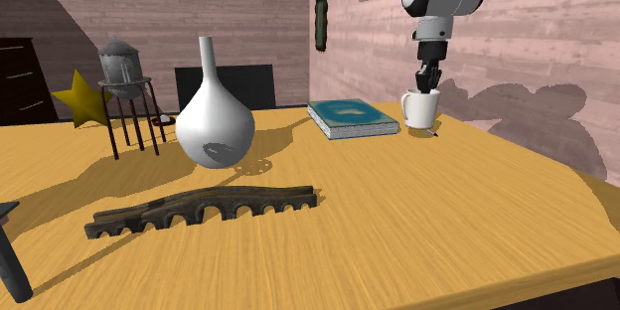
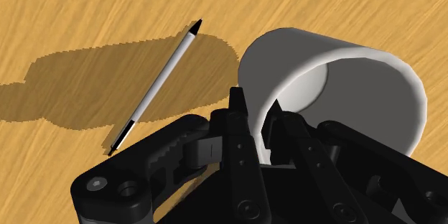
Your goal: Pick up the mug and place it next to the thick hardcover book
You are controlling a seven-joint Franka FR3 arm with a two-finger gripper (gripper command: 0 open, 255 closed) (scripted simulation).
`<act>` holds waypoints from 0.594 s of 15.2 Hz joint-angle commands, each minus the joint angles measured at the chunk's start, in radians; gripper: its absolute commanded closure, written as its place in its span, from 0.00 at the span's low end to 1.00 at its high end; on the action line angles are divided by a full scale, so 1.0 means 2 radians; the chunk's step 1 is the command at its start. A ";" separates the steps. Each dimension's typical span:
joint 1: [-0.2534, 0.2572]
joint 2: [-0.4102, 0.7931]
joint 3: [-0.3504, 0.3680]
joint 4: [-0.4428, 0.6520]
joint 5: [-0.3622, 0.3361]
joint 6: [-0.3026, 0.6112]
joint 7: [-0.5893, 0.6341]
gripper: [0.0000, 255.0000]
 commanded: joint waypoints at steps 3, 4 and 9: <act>0.000 0.007 0.002 -0.017 0.004 0.024 -0.003 1.00; 0.000 0.009 0.003 -0.020 0.005 0.029 -0.004 1.00; -0.001 0.014 0.004 -0.027 0.007 0.039 -0.005 1.00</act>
